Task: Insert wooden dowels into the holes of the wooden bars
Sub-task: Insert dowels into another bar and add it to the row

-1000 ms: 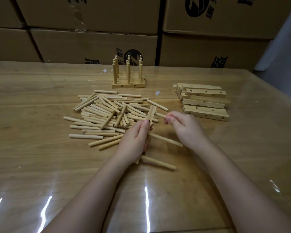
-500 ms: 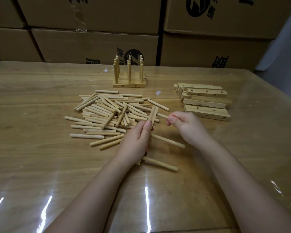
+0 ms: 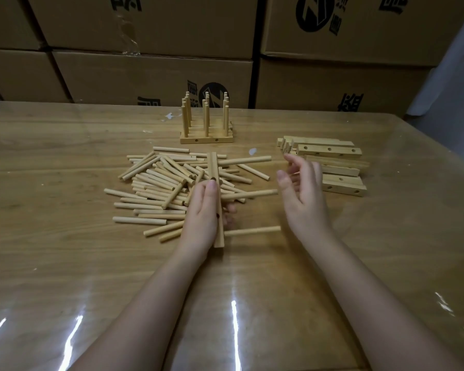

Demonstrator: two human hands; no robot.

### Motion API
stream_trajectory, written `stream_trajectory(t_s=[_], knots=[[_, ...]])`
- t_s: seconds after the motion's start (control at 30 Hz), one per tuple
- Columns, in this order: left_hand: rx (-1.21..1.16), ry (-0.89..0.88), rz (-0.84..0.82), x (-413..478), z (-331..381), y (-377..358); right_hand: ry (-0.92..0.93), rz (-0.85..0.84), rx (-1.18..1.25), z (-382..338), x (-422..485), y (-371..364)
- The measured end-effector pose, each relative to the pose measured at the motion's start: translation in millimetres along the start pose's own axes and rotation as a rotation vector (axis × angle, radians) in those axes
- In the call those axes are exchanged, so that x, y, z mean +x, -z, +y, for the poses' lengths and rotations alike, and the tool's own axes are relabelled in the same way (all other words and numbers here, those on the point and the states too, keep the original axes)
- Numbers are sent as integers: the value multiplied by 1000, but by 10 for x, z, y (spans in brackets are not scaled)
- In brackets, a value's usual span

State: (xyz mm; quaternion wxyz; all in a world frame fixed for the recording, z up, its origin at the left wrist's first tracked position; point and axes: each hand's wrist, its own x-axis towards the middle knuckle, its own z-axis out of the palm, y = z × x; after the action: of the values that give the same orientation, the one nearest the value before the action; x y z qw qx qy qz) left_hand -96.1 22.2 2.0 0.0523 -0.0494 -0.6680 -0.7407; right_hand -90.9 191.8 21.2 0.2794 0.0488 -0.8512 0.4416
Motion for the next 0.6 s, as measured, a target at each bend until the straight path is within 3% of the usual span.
stream_trajectory(t_s=[0.23,0.4,0.6], knots=[[-247,61,28,75,-15,47,-121,-156,102,11,-96,-174],[-570,153,107,141,5,56,-216,-222,309,-38,-123,-194],[-795,293,139,188,-6,130,-369,-423,369,-83,-168,-252]])
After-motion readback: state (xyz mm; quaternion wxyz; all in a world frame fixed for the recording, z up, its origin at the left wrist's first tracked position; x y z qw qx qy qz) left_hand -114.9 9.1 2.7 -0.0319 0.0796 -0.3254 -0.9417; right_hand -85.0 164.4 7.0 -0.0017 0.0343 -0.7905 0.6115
